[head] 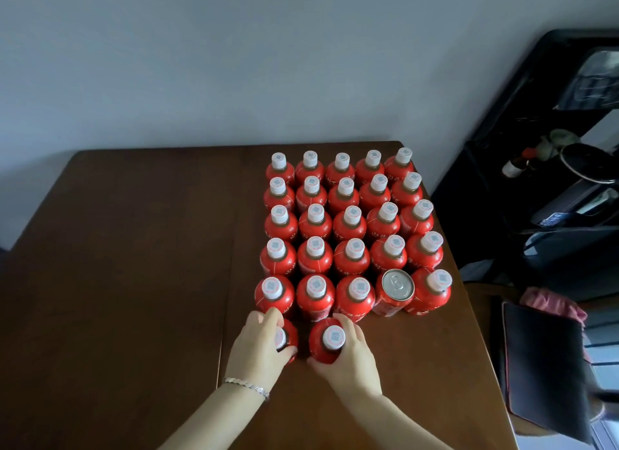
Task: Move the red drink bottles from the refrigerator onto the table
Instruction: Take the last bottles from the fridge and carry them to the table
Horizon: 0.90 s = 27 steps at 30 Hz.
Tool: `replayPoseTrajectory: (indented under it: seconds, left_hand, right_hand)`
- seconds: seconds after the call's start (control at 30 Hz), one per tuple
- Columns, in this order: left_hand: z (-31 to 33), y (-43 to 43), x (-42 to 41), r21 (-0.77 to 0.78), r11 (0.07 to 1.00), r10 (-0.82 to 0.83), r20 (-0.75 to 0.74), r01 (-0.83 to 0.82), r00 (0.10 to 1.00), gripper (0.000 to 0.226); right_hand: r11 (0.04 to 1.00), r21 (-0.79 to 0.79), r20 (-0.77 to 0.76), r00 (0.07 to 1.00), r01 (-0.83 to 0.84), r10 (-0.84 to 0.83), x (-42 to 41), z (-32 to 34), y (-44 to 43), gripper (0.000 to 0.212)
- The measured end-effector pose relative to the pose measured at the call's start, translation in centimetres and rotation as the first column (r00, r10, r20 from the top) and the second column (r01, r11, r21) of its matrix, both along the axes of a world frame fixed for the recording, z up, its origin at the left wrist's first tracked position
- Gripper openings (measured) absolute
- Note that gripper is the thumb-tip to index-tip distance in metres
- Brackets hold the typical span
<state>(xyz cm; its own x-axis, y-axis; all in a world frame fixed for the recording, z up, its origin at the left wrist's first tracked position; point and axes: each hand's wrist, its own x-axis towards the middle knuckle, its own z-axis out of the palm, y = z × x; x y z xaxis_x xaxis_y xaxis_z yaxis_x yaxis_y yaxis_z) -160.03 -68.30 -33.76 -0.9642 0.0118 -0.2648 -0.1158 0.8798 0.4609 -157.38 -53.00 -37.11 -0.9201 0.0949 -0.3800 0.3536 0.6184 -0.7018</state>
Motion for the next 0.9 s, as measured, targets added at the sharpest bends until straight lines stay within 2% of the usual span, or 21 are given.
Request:
replayPoseTrajectory:
  seconds: [0.1,0.17,0.23,0.27,0.33,0.4,0.47,0.57,0.7,0.8,0.83,0.9]
  left_hand:
    - [-0.7,-1.0,0.3,0.167,0.976,0.133,0.031,-0.136,0.991,0.045]
    - [-1.4,-1.7,0.8,0.193,0.96,0.198,0.043,-0.203,0.979,0.049]
    - [-2.2,-2.4,1.1,0.174,0.94,0.275,0.121,-0.293,0.954,0.062]
    - [-2.4,-2.7,1.1,0.241,0.905,0.31,0.197,-0.352,0.93,0.068]
    - [-2.5,-2.9,0.9,0.407,0.807,0.29,0.357,-0.428,0.888,0.084]
    - [-2.9,-2.7,0.7,0.49,0.785,0.198,0.384,-0.38,0.902,0.098]
    - [-3.4,-2.3,0.4,0.507,0.788,0.166,0.371,-0.349,0.914,0.101]
    - [-3.7,-2.0,0.3,0.534,0.748,0.197,0.387,-0.393,0.901,0.109]
    - [-3.8,-2.0,0.6,0.538,0.705,0.227,0.446,-0.462,0.866,0.097]
    - [-2.4,-1.9,0.3,0.464,0.676,0.247,0.59,-0.573,0.769,0.107]
    - [-2.0,-1.6,0.2,0.401,0.719,0.271,0.59,-0.568,0.76,0.112]
    - [-0.8,-1.2,0.7,0.279,0.81,0.327,0.516,-0.516,0.792,0.109]
  right_hand:
    - [1.0,-0.013,0.038,0.999,-0.005,0.006,0.2,-0.5,-1.3,0.084]
    - [0.999,-0.014,0.116,0.992,0.052,-0.05,0.3,-0.6,-2.1,0.091]
    - [0.995,-0.007,0.182,0.979,0.097,-0.094,0.2,-0.6,-2.7,0.095]
    - [0.994,-0.011,0.192,0.975,0.112,-0.108,0.1,-0.6,-2.9,0.095]
    - [0.99,-0.039,0.196,0.972,0.138,-0.128,-0.2,-0.5,-3.2,0.096]
    - [0.986,-0.06,0.199,0.97,0.153,-0.138,-0.4,-0.5,-3.4,0.096]
    - [0.987,-0.062,0.212,0.968,0.151,-0.135,-0.4,-0.5,-3.3,0.095]
    - [0.996,-0.021,0.219,0.973,0.082,-0.075,-0.4,-0.3,-2.8,0.097]
    - [0.998,0.068,0.26,0.965,0.019,-0.036,-0.6,-0.3,-2.5,0.096]
    - [0.969,0.192,0.395,0.916,-0.156,0.069,-1.1,0.1,-1.6,0.081]
    - [0.941,0.234,0.438,0.891,-0.246,0.124,-1.4,0.8,-1.1,0.069]
    - [0.843,0.289,0.49,0.827,-0.453,0.277,-1.8,2.7,0.2,0.017]
